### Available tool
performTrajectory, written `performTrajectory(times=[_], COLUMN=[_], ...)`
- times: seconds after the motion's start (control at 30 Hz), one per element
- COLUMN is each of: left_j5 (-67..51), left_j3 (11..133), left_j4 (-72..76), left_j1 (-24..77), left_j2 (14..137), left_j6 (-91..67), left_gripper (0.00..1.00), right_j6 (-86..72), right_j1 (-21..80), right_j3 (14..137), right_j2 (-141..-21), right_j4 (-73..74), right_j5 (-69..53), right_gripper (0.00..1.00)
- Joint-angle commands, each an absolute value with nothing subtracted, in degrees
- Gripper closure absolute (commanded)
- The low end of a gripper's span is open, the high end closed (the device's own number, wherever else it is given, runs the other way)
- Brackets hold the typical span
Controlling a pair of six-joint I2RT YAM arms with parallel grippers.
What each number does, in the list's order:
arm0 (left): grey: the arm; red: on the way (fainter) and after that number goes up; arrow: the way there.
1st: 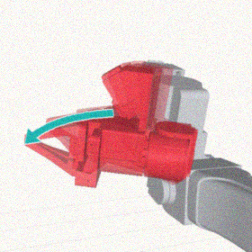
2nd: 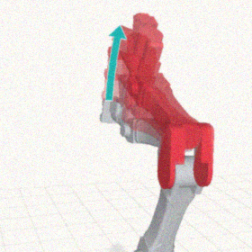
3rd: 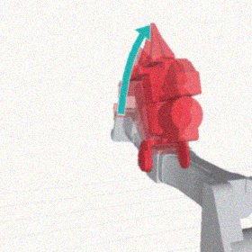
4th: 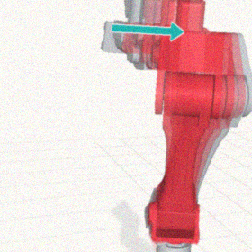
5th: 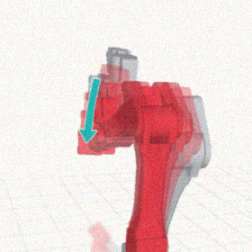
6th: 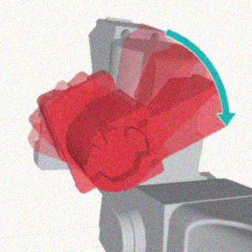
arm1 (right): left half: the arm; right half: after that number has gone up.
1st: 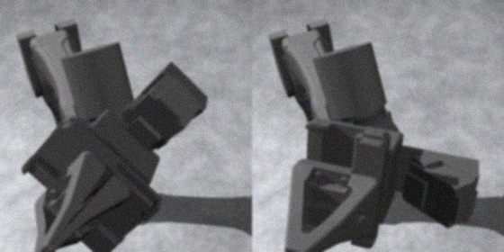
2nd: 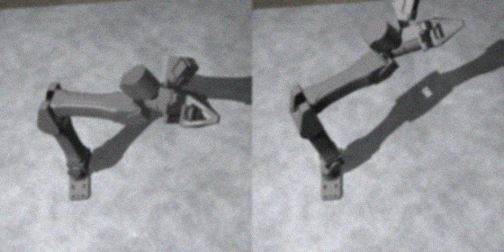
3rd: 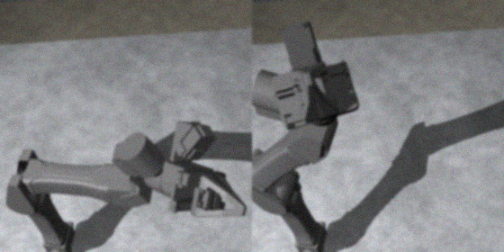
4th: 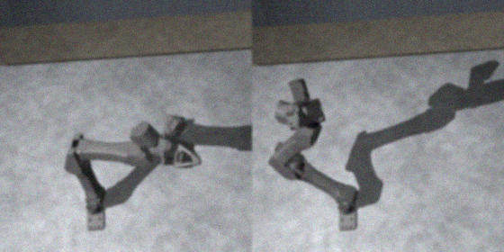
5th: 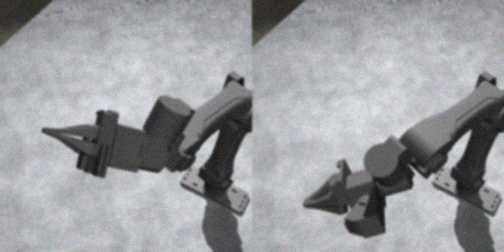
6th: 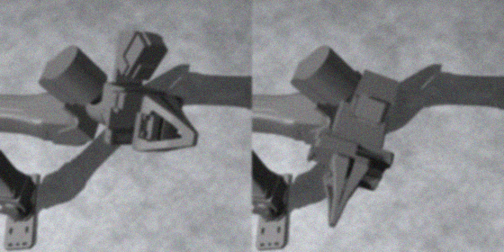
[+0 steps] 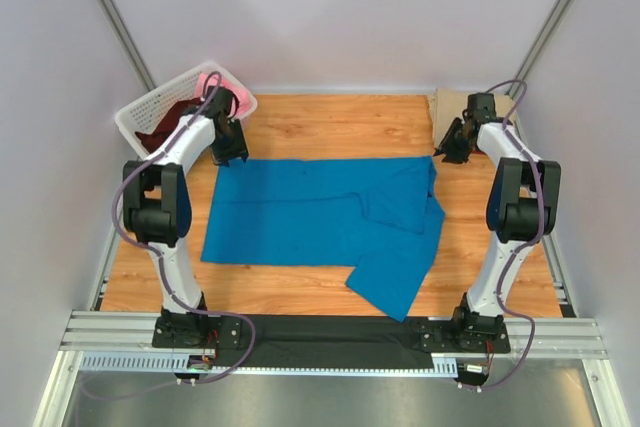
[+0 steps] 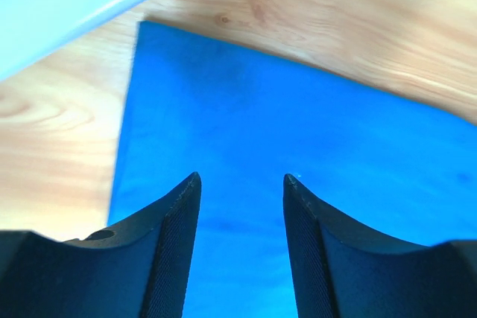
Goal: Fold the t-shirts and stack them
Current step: Fold the tshirt
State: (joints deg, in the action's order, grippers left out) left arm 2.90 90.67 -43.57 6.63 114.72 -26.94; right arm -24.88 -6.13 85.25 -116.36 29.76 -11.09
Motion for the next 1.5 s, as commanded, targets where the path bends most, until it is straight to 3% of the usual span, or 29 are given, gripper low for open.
performTrajectory(times=[0.0, 0.3, 0.5, 0.67, 0.93, 1.17, 1.47], left_j5=[4.83, 2.37, 0.35, 2.29, -1.94, -7.73, -2.02], left_j3=[92.82, 73.77, 66.37, 64.08, 53.01, 52.02, 50.1], left_j4=[-45.78, -42.19, -42.97, -49.3, -47.55, -48.77, -49.4], left_j1=[7.29, 8.09, 8.0, 5.63, -5.26, -7.91, -8.96], left_j2=[104.43, 85.18, 76.65, 73.22, 60.13, 61.25, 58.8], left_j6=[-24.88, -27.59, -32.42, -39.11, -46.48, -45.53, -48.69], left_gripper=[0.44, 0.44, 0.43, 0.45, 0.47, 0.44, 0.44], right_j6=[-28.47, -32.96, -30.85, -35.23, -45.35, -47.64, -49.3], right_j1=[-4.66, 4.74, 19.93, 38.55, 59.03, 62.84, 64.07], right_j3=[90.35, 71.13, 55.67, 49.13, 42.82, 35.69, 33.23], right_j2=[-109.26, -91.79, -80.7, -74.45, -76.38, -68.65, -63.9], right_j4=[43.83, 54.66, 56.43, 55.9, 55.46, 51.07, 51.32], right_j5=[-2.04, 4.65, 5.11, 5.27, 8.17, 3.78, 0.88], right_gripper=[0.65, 0.63, 0.63, 0.61, 0.58, 0.57, 0.58])
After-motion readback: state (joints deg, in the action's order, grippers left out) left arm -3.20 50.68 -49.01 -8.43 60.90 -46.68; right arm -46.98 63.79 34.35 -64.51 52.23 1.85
